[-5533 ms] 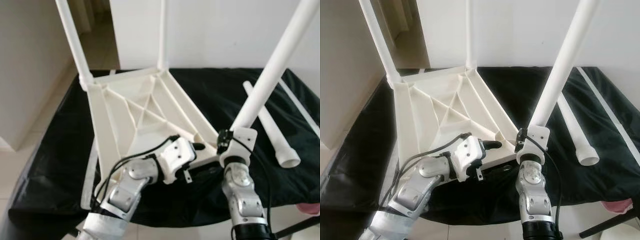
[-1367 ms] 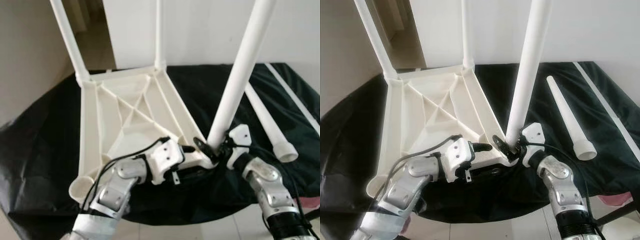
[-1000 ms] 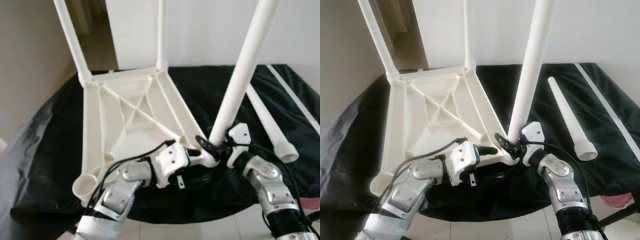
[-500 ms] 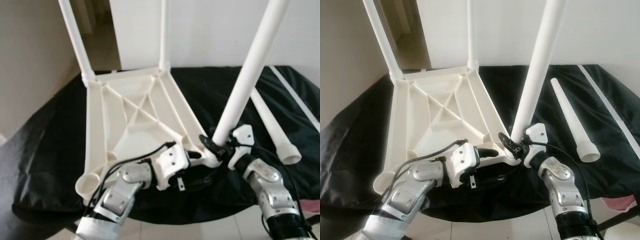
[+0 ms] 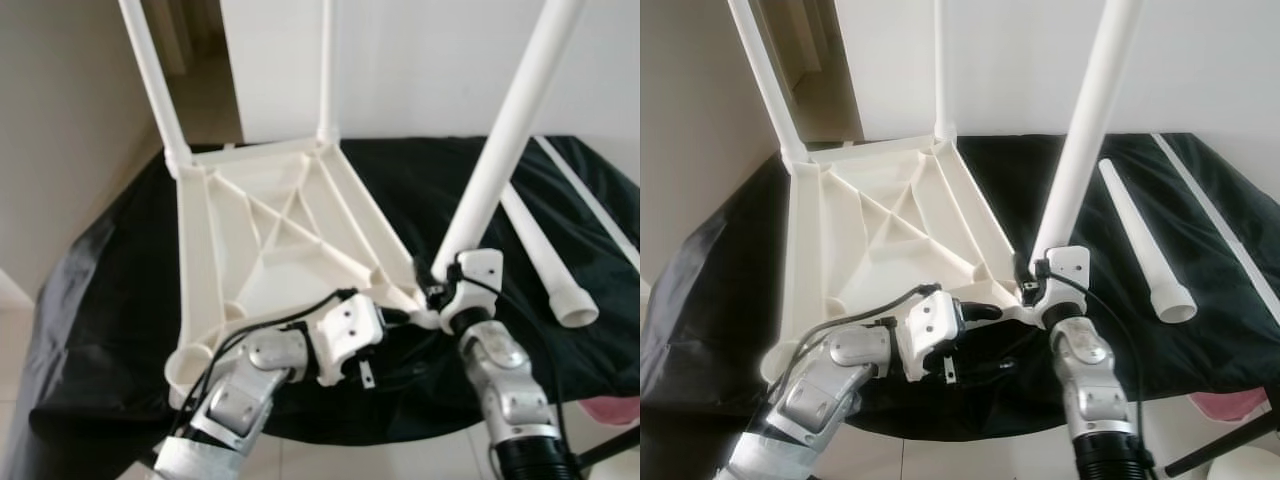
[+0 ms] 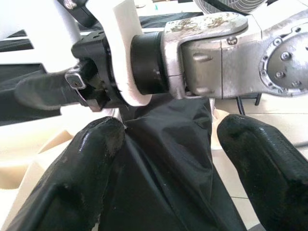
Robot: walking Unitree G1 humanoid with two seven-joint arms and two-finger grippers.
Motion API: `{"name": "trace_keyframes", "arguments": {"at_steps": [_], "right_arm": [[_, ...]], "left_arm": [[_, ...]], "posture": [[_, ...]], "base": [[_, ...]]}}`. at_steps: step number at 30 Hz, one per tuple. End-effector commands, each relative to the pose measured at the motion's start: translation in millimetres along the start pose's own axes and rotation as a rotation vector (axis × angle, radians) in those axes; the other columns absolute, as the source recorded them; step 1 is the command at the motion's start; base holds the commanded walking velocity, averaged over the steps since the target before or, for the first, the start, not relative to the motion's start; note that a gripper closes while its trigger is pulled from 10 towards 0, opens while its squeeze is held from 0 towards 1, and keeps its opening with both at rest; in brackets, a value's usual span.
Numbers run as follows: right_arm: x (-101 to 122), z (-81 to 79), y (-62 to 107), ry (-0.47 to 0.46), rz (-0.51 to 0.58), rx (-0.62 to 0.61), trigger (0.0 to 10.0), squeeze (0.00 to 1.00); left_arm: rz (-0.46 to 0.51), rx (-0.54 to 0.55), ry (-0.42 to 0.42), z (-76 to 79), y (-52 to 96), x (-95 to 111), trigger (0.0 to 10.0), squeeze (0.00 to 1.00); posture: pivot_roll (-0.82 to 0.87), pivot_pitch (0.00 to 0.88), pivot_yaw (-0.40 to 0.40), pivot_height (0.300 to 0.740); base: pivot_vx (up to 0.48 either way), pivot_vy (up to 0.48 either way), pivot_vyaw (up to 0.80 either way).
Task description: Building children table
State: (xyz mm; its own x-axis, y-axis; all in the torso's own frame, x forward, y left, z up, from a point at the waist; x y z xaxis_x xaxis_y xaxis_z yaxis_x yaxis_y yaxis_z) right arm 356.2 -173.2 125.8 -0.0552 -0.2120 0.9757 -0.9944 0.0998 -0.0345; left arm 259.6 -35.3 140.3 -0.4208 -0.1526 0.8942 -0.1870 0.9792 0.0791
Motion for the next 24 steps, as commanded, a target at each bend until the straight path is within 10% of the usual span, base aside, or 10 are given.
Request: {"name": "trace_keyframes", "arguments": {"at_steps": [1, 5, 24], "right_arm": [[-21, 34.1, 8.4, 0.02, -0.075, -0.185, 10.0, 0.0], [-31, 42.7, 19.8, 0.008, -0.101, -0.39, 10.0, 0.0], [-25, 0.5, 14.2, -0.108, -0.077, -0.242, 10.0, 0.0]], "left_arm": [[-0.009, 0.008, 0.013, 1.2, 0.0, -3, 10.0, 0.0], [-0.006, 0.011, 0.013, -0.6, -0.8, -2, 10.0, 0.0], [-0.008, 0.019, 0.011, -3.1, -2.5, -2, 10.0, 0.0]], "posture": [[-0.09, 0.002, 0.017, 0.74], [-0.08, 0.003, 0.01, 0.74], [-0.09, 0.014, 0.014, 0.74]], "base": [[0.0, 0.0, 0.0], [0.0, 0.0, 0.0], [0.0, 0.0, 0.0]]}}
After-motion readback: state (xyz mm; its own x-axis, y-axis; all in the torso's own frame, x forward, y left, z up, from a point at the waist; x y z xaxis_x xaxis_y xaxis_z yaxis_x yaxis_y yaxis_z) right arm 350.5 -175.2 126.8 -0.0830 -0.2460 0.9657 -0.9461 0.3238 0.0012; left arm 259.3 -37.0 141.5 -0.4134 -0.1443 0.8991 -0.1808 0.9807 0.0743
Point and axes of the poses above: a point about 5 cm out from each wrist's last joint towards the gripper, its own y axis pointing back from the gripper into the wrist, its own x axis along the axis of the wrist's last joint, z = x × y, the point moved 6 cm from there along -y, pointing out of the wrist towards the gripper, and after that the axes turned 11 degrees about -y, right-handed, at the moved point
